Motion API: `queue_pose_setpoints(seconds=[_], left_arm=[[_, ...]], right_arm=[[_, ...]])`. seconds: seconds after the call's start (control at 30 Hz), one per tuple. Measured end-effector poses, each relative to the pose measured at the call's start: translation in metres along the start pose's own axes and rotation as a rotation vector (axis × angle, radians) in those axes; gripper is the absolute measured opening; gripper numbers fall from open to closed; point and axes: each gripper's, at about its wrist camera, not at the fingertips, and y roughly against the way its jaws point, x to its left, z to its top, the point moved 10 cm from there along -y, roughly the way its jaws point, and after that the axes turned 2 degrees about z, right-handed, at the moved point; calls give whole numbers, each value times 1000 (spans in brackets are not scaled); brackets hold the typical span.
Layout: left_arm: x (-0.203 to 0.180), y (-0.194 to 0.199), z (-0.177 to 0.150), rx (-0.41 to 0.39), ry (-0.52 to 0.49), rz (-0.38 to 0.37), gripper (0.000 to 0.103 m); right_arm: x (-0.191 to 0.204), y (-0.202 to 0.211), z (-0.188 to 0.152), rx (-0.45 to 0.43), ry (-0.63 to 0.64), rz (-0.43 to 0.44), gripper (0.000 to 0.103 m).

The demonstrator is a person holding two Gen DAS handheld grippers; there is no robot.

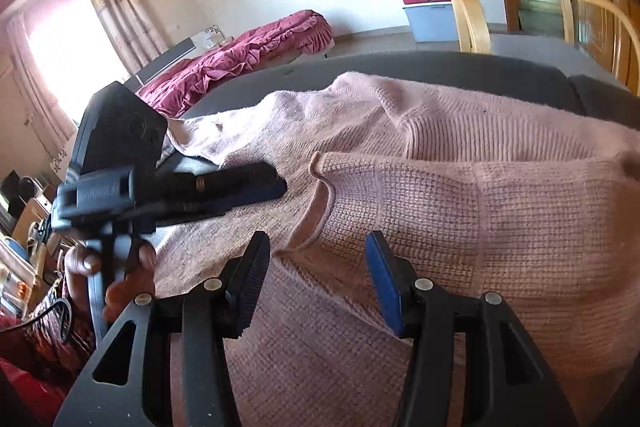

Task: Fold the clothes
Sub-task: 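Grasp the folded sleeve cuff with the left gripper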

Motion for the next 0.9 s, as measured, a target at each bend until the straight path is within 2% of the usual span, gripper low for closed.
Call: queue_pose_setpoints(seconds=[0.17,0.37,0.43,0.6,0.77,0.9], left_arm=[[4,-18,-5,58,1,69,26],[14,-23,-8,69,18,152,27],[18,-23,-8,65,21,174,27],[12,-22,4,43,-6,157,27],[7,-29,12,45,-13,132,27],[11,-33,14,38,-4,148,27]], right_arm=[[-22,29,8,-71,45,-127,53],[-61,41,1,-95,-64,-161,53],[-69,39,-5,-88,-111,-146,53],[-76,45,-3,-121,-163,-101,53],[-72,38,4,-102,-150,-100,53],[-64,31,0,-87,-122,-96,53]])
